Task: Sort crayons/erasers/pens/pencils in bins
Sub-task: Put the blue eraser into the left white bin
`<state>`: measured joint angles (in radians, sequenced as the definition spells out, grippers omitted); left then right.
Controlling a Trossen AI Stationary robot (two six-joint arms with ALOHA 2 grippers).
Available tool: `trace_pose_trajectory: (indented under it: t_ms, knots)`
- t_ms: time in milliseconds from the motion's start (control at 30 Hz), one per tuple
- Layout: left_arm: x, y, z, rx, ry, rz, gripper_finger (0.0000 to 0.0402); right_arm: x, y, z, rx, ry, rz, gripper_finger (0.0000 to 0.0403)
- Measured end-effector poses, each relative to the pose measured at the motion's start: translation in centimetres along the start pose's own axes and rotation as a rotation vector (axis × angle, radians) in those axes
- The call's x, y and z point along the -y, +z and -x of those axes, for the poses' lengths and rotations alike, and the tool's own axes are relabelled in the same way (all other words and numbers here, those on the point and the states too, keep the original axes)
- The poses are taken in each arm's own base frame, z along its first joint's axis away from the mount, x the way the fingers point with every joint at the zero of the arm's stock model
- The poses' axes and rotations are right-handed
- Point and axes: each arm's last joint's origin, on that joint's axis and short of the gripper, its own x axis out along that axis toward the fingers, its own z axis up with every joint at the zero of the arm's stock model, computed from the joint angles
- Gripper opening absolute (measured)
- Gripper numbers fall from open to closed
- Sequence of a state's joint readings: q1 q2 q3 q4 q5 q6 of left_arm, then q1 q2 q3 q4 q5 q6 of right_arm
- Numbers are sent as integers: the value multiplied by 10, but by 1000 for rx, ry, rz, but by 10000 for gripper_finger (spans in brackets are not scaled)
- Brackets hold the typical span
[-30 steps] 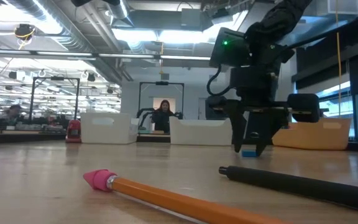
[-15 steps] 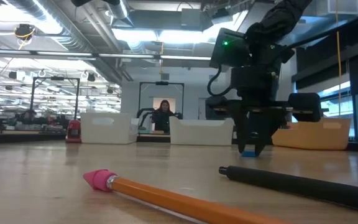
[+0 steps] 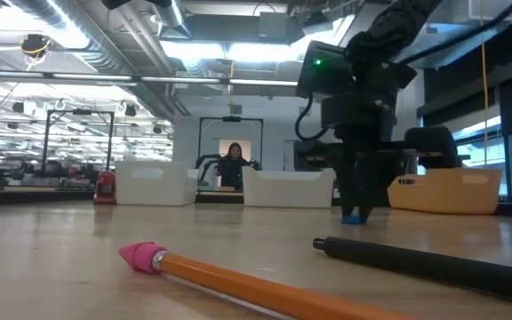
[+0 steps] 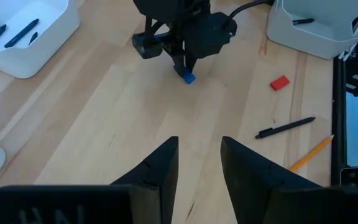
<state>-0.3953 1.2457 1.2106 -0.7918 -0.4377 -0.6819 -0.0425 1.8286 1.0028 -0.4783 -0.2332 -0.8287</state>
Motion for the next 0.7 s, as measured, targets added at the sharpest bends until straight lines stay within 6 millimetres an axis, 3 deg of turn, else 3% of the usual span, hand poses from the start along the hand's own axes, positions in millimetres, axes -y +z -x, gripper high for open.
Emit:
trace_pose_trajectory:
  t_ms: [367, 567, 700]
  knots:
    - [0, 0, 0, 5, 5, 0, 112, 15, 19, 19, 8, -34, -171, 61]
    - [0, 0, 0, 5, 6, -2, 112, 32, 45, 50, 59, -67, -180, 11]
    - [0, 0, 0, 5, 6, -3, 112, 43, 63, 76, 108, -114, -180, 9]
